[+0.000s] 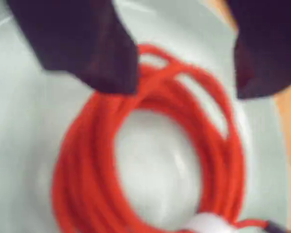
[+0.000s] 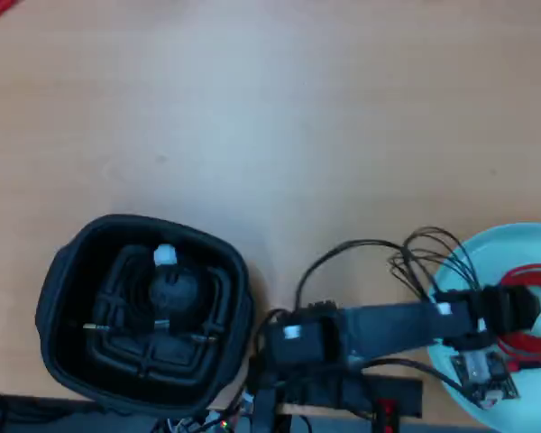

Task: Put a black charging cable in a black bowl and put a red charging cable in a green bowl

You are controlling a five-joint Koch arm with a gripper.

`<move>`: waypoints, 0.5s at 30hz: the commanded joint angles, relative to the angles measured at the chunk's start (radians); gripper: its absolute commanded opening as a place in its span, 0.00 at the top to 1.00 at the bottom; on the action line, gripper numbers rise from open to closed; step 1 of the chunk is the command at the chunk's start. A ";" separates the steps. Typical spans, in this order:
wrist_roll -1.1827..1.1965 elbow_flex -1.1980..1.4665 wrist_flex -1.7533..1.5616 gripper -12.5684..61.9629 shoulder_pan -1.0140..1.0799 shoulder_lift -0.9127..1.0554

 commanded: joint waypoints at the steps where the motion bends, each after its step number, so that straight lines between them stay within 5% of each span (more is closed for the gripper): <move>1: 0.014 -0.049 -0.071 0.58 -0.041 0.124; 8: 0.015 -0.049 0.020 0.58 -0.117 0.247; 15: 0.020 -0.041 0.015 0.58 -0.509 0.256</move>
